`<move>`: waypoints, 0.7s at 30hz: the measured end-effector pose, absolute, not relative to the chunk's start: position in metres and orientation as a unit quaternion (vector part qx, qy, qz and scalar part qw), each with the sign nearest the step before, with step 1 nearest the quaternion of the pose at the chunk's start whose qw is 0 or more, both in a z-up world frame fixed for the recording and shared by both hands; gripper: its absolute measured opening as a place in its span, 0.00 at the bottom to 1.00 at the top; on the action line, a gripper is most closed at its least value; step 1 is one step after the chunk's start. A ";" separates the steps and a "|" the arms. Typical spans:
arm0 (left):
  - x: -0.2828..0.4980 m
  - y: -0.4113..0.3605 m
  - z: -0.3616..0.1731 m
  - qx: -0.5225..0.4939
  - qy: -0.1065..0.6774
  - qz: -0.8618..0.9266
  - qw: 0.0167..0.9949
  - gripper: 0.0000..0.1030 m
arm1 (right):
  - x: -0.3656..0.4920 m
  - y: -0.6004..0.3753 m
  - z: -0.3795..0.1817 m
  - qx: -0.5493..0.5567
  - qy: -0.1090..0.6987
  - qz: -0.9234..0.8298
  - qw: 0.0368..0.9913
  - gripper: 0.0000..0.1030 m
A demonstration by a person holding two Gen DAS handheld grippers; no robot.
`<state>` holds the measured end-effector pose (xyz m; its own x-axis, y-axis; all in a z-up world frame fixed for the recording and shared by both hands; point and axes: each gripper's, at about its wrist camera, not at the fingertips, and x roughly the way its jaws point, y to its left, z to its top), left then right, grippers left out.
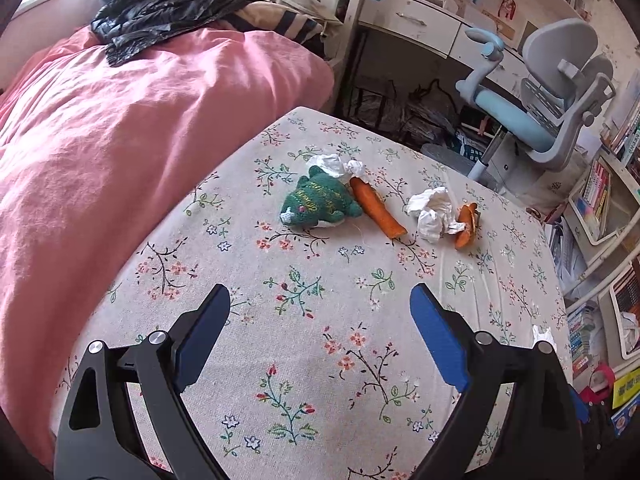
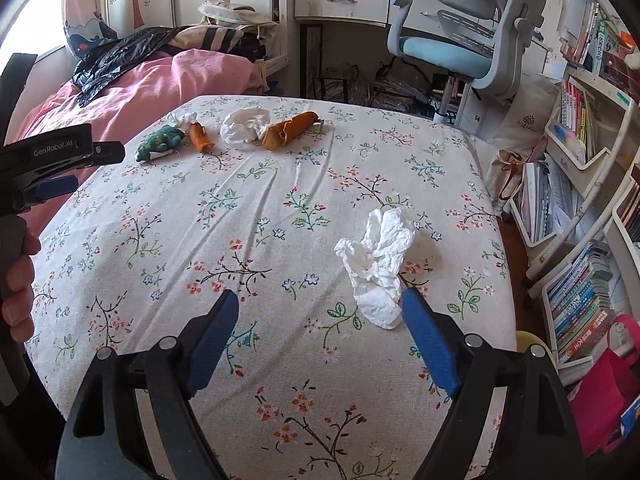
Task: Collect trash
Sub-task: 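Move the right tool to a white tissue while the left tool approaches the green plush toy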
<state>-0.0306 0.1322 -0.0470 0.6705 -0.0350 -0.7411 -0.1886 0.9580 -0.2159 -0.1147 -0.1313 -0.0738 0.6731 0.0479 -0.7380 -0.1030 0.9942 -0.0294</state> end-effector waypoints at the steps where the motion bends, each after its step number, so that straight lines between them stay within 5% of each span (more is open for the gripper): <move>1: -0.030 0.135 -0.048 -0.142 0.405 0.046 0.902 0.85 | -0.115 -0.132 -0.074 -0.034 0.402 0.042 0.914 0.78; 21: 0.031 0.123 -0.045 -0.051 0.399 0.072 0.913 0.85 | -0.089 -0.146 -0.080 -0.037 0.426 0.048 0.903 0.78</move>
<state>0.0306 0.1233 -0.0449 0.6707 0.0904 -0.7362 -0.1714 0.9846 -0.0352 -0.0887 -0.1457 -0.0802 0.6331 0.0561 -0.7721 -0.1184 0.9927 -0.0249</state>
